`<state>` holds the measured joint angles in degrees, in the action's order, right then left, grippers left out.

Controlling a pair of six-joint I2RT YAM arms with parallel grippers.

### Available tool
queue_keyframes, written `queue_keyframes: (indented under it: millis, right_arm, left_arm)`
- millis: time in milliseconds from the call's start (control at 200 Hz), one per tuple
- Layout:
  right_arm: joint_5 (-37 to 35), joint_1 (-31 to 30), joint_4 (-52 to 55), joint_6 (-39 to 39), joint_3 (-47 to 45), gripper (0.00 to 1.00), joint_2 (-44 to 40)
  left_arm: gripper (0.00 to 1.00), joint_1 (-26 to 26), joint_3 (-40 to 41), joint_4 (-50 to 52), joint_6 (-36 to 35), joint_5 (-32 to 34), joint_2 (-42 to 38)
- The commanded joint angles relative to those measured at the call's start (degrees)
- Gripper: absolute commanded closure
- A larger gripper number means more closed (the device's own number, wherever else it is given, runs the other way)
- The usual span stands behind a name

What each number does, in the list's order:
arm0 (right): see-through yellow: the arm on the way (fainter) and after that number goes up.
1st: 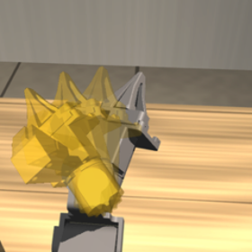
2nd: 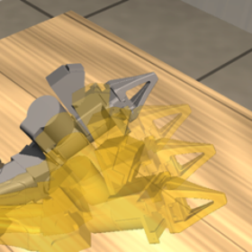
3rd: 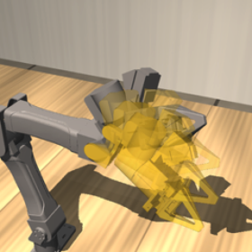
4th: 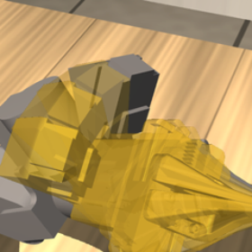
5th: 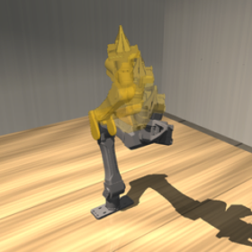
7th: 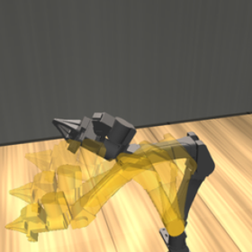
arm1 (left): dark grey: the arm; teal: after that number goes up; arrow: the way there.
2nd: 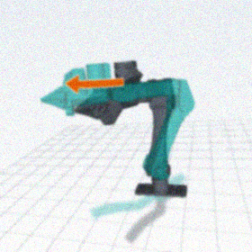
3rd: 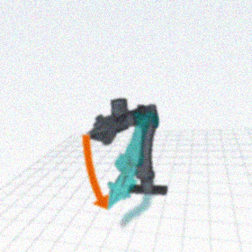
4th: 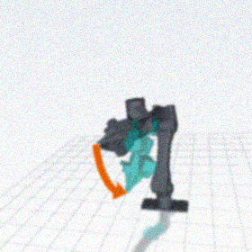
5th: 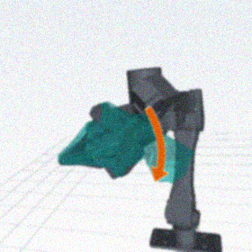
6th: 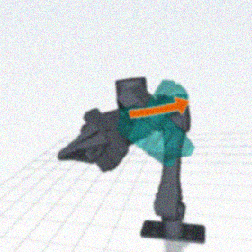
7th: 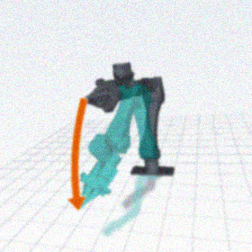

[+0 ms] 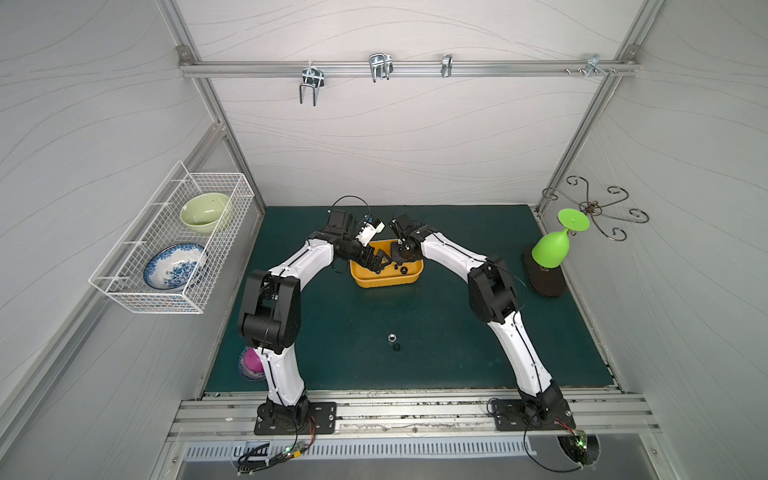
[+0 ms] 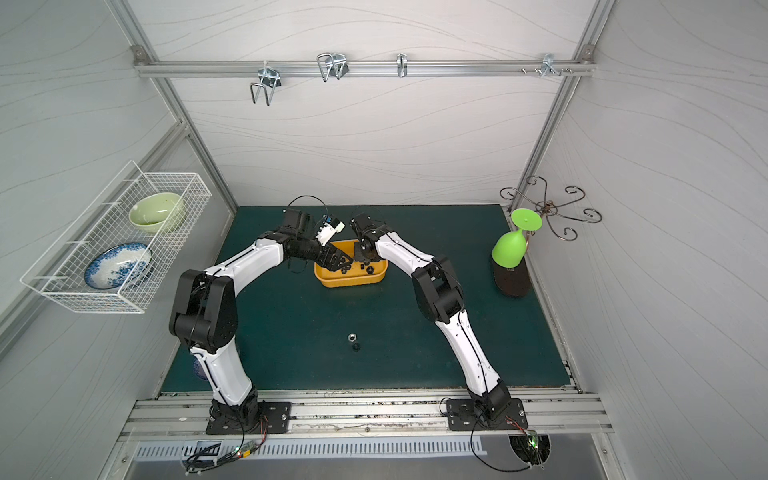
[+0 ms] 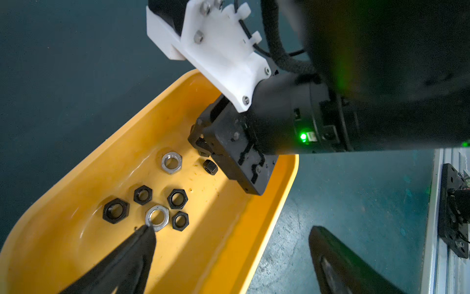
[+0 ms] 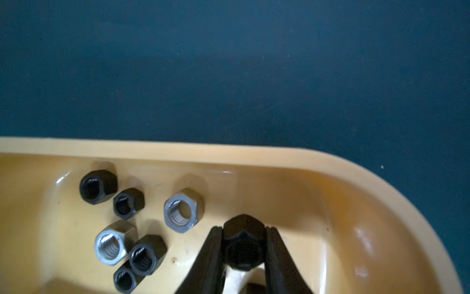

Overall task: Put the nuts on the desktop into the storage box
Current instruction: Place the nut in the storage box.

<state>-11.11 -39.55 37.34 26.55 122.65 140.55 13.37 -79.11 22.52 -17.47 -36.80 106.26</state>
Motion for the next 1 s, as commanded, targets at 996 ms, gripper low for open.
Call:
queue_keyframes:
  millis: [996]
  right_arm:
    - [-3.7, -0.7, 5.4, 1.0, 7.7, 0.56, -0.6]
  left_arm:
    - [0.01, -2.7, -0.1, 0.9, -2.1, -0.8, -2.0]
